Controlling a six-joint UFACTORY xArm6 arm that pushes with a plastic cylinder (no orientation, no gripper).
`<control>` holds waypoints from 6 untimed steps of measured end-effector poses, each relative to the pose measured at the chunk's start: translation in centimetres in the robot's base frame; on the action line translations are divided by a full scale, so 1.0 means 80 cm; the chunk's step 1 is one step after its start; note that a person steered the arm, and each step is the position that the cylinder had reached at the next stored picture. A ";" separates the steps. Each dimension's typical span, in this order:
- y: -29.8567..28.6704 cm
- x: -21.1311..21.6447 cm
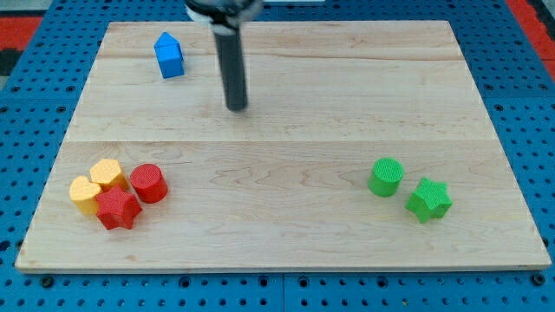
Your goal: Move the arm to the bottom left of the board
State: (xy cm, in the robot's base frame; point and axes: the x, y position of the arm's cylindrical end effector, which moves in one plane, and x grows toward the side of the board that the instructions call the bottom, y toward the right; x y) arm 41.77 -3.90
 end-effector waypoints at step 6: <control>-0.237 0.220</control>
